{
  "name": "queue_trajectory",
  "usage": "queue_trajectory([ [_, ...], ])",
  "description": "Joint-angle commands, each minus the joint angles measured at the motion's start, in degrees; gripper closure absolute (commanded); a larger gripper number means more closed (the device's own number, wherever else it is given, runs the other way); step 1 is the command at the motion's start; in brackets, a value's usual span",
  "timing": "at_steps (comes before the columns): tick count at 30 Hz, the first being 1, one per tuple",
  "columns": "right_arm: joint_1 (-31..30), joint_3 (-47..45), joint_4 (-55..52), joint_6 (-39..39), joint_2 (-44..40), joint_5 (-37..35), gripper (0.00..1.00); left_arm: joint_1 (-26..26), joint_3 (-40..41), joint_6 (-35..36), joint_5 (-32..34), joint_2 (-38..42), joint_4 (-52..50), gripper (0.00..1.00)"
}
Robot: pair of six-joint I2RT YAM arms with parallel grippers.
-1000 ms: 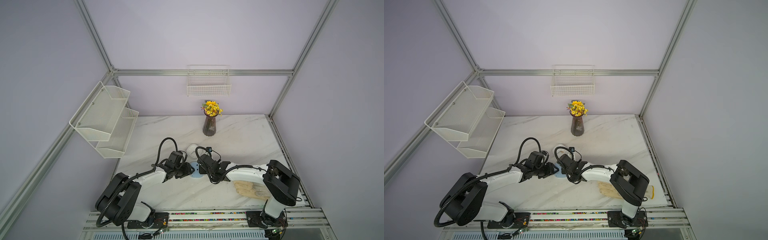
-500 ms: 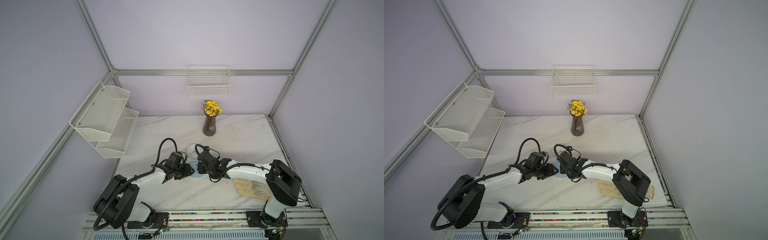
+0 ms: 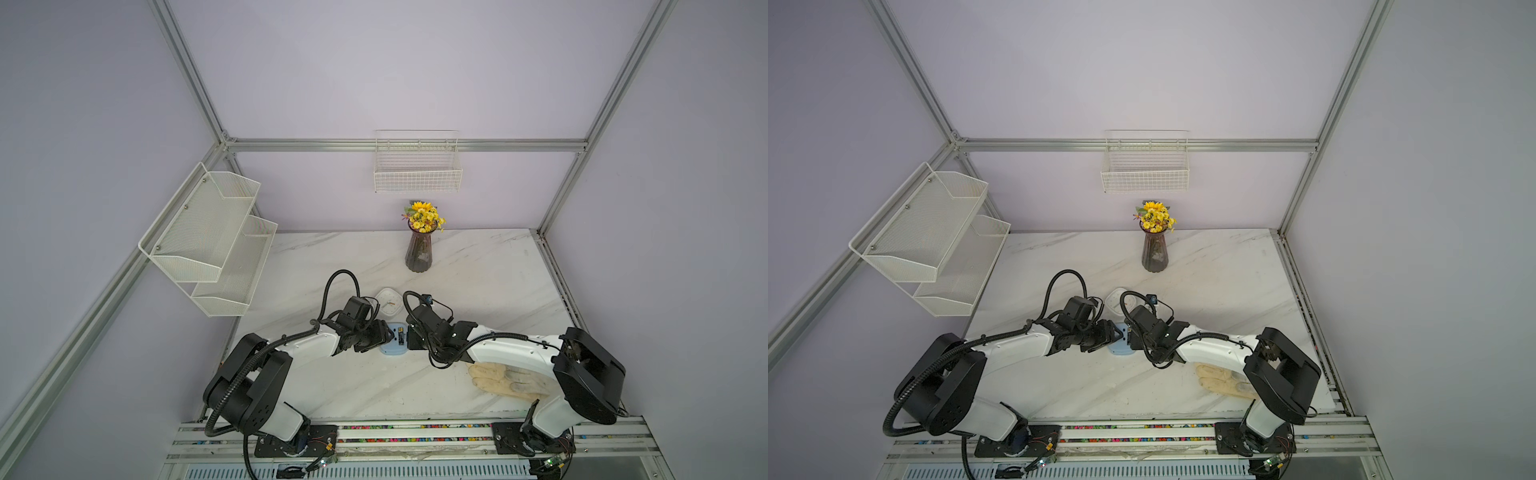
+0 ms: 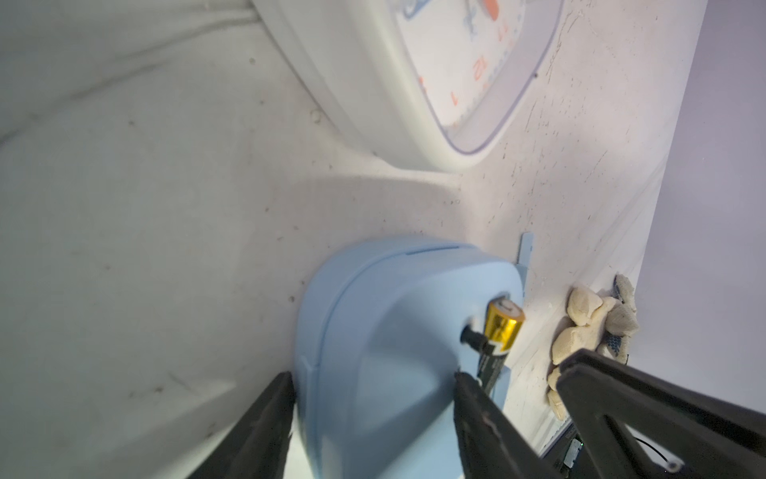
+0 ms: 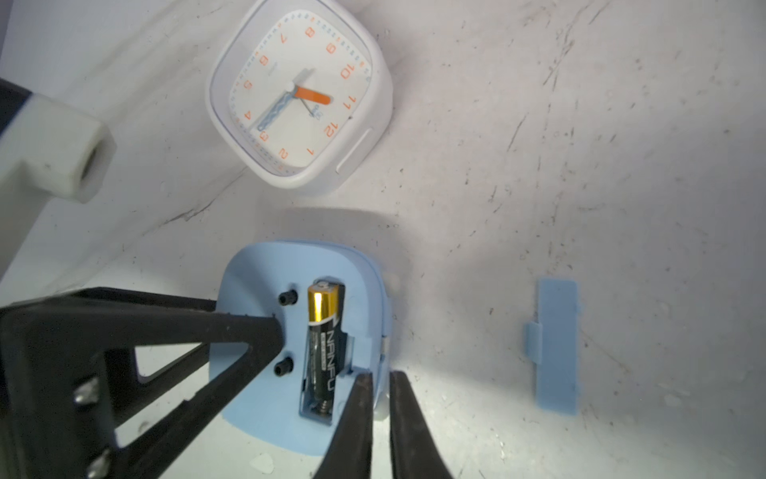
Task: Insert the battery into the alarm
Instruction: Install the battery in the alarm, then adjust the alarm at the center of the board.
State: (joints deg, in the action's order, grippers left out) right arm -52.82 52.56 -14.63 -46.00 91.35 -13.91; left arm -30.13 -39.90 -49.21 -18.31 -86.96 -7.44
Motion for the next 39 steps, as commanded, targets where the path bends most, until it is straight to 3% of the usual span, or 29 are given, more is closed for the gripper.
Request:
queue_trajectory([
  [1,0.75,-0.82,-0.34,-1.49,-1.34,-1.5,0.86,-0.7,-2.61,1.47,-1.51,-2.07,3.24,0.38],
  [12,9.85,-4.19,3.56,-0.82,-2.32,5.66,0.86,-3.62,-8.01,4.65,-3.26,-7.33,6.22,0.38],
  [17,14.17,-1.74,5.65,0.77,-0.12,8.46,0.85,-3.71,-6.65,3.67,0.82,-2.89,6.06,0.33],
  [24,16.43,3.5,8.69,2.13,7.03,13.14,0.85,-4.85,2.66,-5.04,6.33,10.04,5.91,0.24],
  [29,16.43,5.26,9.99,3.08,11.3,15.74,0.86,-9.91,8.26,-12.8,10.41,16.38,7.68,0.21],
  [33,16.36,4.67,10.48,3.03,12.45,17.16,0.87,-12.66,11.19,-17.33,11.69,16.98,13.03,0.21],
  [39,15.67,0.96,11.54,2.78,10.35,18.03,0.87,-13.48,10.09,-18.41,8.9,11.38,17.72,0.21],
])
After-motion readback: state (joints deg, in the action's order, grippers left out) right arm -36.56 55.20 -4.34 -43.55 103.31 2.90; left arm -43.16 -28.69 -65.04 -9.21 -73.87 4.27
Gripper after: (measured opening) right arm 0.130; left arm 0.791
